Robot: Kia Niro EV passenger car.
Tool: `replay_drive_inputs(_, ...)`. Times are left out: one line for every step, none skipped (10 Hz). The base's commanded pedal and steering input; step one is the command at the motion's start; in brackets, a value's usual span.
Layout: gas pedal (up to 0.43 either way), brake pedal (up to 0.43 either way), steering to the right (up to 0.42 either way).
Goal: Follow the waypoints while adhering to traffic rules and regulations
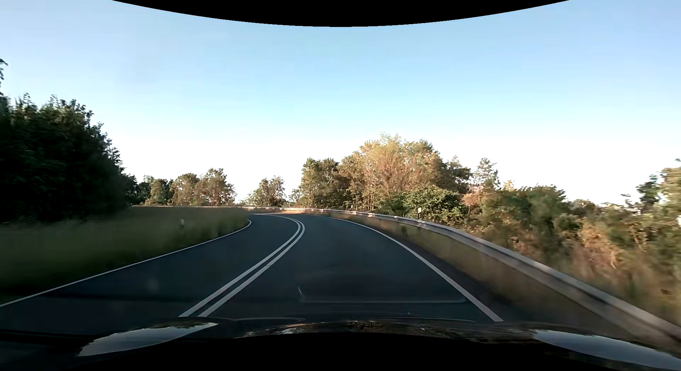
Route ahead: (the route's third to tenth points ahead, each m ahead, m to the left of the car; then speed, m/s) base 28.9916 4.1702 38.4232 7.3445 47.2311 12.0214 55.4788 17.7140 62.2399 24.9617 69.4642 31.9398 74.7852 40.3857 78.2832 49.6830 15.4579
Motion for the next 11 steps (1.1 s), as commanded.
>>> replay_drive_inputs(0.197, 0.000, -0.042)
replay_drive_inputs(0.197, 0.000, -0.043)
replay_drive_inputs(0.189, 0.000, -0.042)
replay_drive_inputs(0.177, 0.000, -0.042)
replay_drive_inputs(0.177, 0.000, -0.042)
replay_drive_inputs(0.177, 0.000, -0.042)
replay_drive_inputs(0.177, 0.000, -0.042)
replay_drive_inputs(0.177, 0.000, -0.042)
replay_drive_inputs(0.177, 0.000, -0.043)
replay_drive_inputs(0.177, 0.000, -0.043)
replay_drive_inputs(0.177, 0.000, -0.043)
